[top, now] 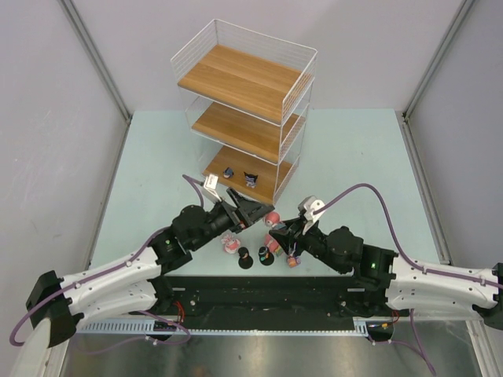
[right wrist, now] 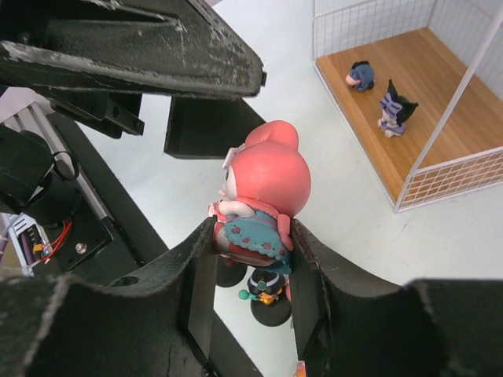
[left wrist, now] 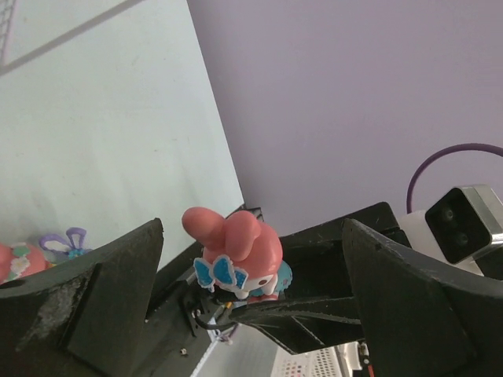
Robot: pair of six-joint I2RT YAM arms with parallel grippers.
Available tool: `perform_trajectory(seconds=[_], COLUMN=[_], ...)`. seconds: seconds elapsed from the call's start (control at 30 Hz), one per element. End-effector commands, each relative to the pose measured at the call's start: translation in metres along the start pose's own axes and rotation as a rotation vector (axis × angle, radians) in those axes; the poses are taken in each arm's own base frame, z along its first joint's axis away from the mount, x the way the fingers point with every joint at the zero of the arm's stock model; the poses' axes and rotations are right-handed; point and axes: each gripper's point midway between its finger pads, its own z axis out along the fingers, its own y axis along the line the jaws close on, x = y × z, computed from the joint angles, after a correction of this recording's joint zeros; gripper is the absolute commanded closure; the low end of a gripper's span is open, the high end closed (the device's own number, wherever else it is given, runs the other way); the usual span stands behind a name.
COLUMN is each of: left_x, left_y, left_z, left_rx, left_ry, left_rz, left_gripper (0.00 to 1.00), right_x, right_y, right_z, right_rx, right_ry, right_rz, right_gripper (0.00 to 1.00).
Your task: Place and organize the plastic toys onto the shelf
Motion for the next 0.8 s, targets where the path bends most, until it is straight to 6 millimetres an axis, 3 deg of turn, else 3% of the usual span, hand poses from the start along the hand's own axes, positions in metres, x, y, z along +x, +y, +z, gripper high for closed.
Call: perform_trajectory(seconds=[0.0,0.4,0.57,0.77], left_x=[0.003,0.018,0.019,0.019], left_y=[-0.013,-0.027,-0.030,-0.028], left_z=[-0.001,0.003,0.001,0.000], left_rx=[0.062,0.146,0.167,0.173], left_ry=[0.020,0.095,0.098,0.090], left_rz=[-0.079,-0.119,-0.130,-0.144], left_gripper=[0.00,0.01,0.12,0.32], right_x=[-0.030,-0.032,-0.033,-0.032], right_y=[-0.002,-0.001,-0.002,-0.003], right_z=[-0.003,-0.005,-0.007,-0.009], right_rx=[0.032,0.057,0.065,0.069], right_ry=[-0.113,-0.128,-0.132,-0.126], right_rz=[-0.031,-0.086,-0.097,-0.094], right_gripper=[1.00,1.00,1.00,1.00])
